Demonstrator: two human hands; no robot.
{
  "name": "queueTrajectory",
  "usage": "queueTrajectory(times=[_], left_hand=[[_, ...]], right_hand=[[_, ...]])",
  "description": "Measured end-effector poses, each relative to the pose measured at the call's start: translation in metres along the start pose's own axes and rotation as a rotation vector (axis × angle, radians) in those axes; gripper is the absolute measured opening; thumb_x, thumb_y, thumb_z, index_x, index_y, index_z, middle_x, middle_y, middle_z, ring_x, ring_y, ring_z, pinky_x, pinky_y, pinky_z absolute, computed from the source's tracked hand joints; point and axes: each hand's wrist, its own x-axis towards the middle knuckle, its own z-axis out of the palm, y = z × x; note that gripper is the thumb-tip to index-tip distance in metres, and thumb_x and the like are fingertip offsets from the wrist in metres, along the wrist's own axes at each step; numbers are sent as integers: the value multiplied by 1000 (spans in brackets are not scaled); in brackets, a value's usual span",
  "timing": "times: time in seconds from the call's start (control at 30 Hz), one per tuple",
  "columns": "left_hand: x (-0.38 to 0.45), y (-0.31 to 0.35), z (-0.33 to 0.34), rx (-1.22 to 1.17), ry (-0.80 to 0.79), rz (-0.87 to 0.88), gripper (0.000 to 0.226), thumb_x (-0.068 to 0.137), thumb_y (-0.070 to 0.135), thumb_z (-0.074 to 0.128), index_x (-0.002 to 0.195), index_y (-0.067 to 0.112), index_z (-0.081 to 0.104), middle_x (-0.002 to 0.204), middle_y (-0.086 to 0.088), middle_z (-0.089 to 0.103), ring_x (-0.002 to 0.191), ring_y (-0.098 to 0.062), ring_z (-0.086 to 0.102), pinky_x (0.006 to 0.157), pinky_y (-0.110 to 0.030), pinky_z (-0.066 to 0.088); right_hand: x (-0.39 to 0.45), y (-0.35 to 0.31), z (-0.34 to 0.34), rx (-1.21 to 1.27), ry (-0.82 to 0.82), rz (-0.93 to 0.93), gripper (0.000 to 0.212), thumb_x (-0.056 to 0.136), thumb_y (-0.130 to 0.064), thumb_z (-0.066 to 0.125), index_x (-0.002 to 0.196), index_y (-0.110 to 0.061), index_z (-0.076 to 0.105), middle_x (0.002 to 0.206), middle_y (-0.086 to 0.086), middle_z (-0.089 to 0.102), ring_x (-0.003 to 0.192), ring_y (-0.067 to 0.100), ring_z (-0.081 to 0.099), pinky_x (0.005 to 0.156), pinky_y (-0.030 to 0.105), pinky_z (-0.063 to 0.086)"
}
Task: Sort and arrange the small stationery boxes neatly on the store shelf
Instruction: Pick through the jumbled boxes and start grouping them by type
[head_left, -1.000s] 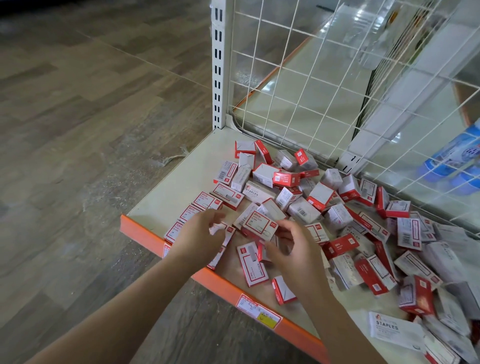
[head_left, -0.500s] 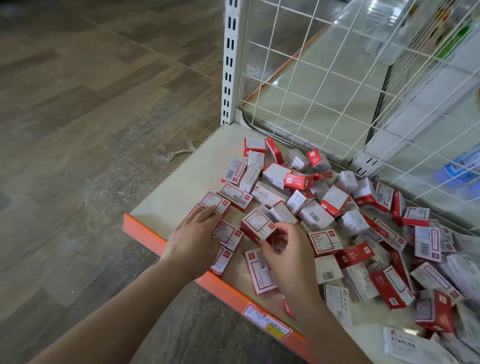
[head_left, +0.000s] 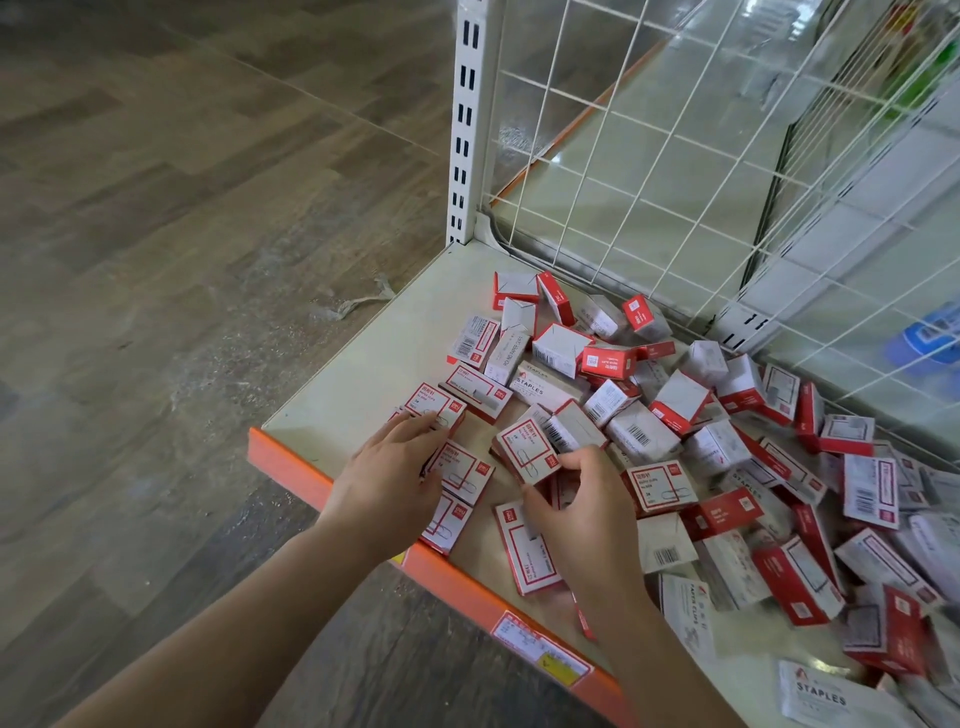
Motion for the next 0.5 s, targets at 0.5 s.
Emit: queueTrajectory(times=[0.5], left_hand=[[2, 1, -5, -29, -8, -9, 48, 95, 23, 45, 142, 30, 36, 150, 15, 27, 141, -7, 17, 115, -28, 22]], right_hand=[[40, 5, -9, 46, 42, 57, 34, 74, -20, 76, 95, -16, 50, 97, 1, 62, 88, 15, 59, 65, 21, 44]])
